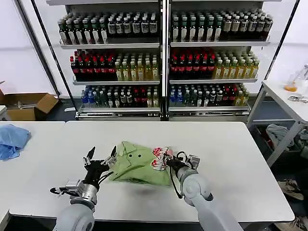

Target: Fold and organize the clothes.

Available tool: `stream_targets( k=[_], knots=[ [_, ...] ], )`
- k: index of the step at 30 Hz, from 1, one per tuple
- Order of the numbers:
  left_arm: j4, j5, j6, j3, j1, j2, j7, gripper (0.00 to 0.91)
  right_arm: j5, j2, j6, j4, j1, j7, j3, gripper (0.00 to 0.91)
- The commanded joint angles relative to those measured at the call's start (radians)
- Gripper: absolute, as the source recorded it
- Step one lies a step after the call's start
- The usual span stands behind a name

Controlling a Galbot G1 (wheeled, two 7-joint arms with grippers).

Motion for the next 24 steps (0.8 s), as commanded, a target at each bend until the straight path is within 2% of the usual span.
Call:
stream_targets(
  k=[1, 2, 3, 4, 5, 9, 11, 13, 18, 24],
  knots=[
    [-0.002, -0.009, -0.004, -0.019, 0.008, 0.006, 0.0, 0.907, -0.114, 0.029, 0.0, -0.163, 0.115, -0.037, -0.006, 0.0],
    [-0.003, -0.009, -0.004, -0.019, 0.008, 0.008, 0.0, 0.907, -0.16, 0.024, 0.001, -0.161, 0.119, -0.072, -0.009, 0.0],
    [-0.004, -0.011, -0.004, -0.019, 0.008, 0.01, 0.0, 0.907, -0.254, 0.012, -0.001, -0.146, 0.116, -0.113, -0.017, 0.0],
    [-0.004, -0.012, -0.004, -0.019, 0.008, 0.011, 0.0, 0.907, -0.301, 0.004, 0.013, -0.129, 0.111, -0.136, -0.024, 0.413],
    [-0.005, -0.013, -0.004, -0.019, 0.008, 0.013, 0.001, 0.907, -0.348, -0.012, 0.038, -0.099, 0.097, -0.163, -0.029, 0.907],
    [-0.01, -0.014, -0.006, -0.016, 0.012, 0.017, 0.002, 0.907, -0.538, -0.073, 0.16, 0.025, -0.009, -0.174, -0.017, 0.907],
    [-0.015, -0.012, -0.006, -0.013, 0.015, 0.017, 0.002, 0.907, -0.582, -0.095, 0.195, 0.1, -0.066, -0.152, 0.011, 0.907],
    [-0.02, -0.011, -0.007, -0.011, 0.022, 0.017, 0.003, 0.907, -0.667, -0.124, 0.245, 0.165, -0.155, -0.154, 0.049, 0.907],
    [-0.025, -0.006, -0.007, -0.008, 0.029, 0.015, 0.005, 0.907, -0.722, -0.159, 0.282, 0.272, -0.305, -0.153, 0.134, 0.907],
    [-0.039, 0.017, -0.008, -0.003, 0.039, 0.014, 0.009, 0.907, -0.765, -0.16, 0.331, 0.395, -0.437, -0.156, 0.235, 0.907]
  ],
)
